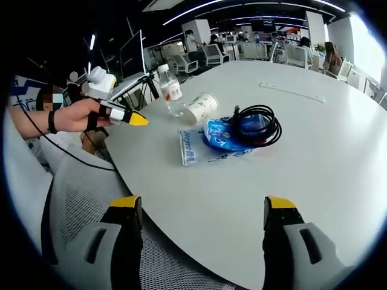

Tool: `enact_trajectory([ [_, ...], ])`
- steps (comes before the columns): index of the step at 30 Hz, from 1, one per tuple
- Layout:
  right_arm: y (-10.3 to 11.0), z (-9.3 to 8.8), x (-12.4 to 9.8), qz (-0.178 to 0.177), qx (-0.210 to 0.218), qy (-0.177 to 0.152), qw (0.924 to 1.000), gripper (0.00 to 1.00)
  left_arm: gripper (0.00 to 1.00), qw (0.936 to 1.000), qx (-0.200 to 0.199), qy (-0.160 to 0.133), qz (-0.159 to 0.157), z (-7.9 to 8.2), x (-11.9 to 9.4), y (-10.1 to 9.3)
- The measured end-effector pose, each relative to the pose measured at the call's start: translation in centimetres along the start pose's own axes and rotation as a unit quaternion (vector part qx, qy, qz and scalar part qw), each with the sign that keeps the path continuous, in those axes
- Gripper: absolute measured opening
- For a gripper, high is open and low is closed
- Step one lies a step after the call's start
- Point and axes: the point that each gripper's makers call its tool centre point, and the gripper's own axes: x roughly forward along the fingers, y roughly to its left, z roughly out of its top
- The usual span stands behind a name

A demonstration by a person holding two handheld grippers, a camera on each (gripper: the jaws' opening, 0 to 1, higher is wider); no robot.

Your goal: Arrange the tabletop items into an orderly group along one side of the table until the central work area is clear of visible clutter.

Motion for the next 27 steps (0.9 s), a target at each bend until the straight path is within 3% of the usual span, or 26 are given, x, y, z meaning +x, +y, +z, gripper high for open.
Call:
enact_trajectory([
  [15,-0.6,-0.2,-0.2,-0.001,0.006,0.005,1.0000,0.85,0.42,0.9995,0.008,-0.007,-0.030,3.2,3.1,-2.8],
  [27,-1.2,-1.0,-1.1,-0.009,0.023,0.004,0.9997,0.85,0.41,0.9994,0.004,-0.011,-0.034,5.1,5.5,-4.2],
])
